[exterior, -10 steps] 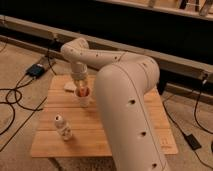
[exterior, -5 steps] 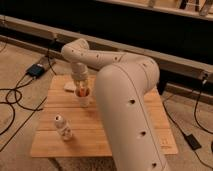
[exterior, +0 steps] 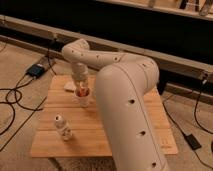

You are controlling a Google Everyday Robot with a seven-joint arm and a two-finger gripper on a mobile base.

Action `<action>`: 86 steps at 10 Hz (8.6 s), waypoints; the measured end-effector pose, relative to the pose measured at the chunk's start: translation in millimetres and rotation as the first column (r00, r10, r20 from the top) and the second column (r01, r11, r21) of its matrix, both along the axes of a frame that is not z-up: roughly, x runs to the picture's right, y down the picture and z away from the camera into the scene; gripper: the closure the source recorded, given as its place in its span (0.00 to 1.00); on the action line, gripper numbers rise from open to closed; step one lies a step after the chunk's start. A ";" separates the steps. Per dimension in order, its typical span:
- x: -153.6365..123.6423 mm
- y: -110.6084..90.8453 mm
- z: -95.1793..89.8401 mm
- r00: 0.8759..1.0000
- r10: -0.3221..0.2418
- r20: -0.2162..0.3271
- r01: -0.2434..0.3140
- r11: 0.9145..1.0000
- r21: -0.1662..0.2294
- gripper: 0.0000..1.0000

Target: Place the pepper in the ceramic bowl

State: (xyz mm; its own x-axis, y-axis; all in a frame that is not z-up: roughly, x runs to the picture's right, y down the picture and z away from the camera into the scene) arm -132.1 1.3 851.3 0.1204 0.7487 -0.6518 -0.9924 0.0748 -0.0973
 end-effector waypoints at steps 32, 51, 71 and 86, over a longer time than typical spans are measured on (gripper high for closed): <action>5.1 0.5 -4.1 1.000 -0.010 -0.012 0.010 1.000 -0.001 0.61; 0.4 9.4 11.3 0.999 -0.034 0.002 0.034 0.999 -0.038 0.61; 7.4 15.3 28.3 1.000 -0.021 -0.003 0.021 0.999 -0.033 0.84; 15.4 -24.6 -74.4 0.998 -0.050 -0.023 0.052 0.991 0.120 1.00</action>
State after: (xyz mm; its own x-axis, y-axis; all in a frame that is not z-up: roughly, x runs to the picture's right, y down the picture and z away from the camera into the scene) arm -116.6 -23.4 776.9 0.1481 0.8152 -0.5599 -0.9887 0.1353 -0.0645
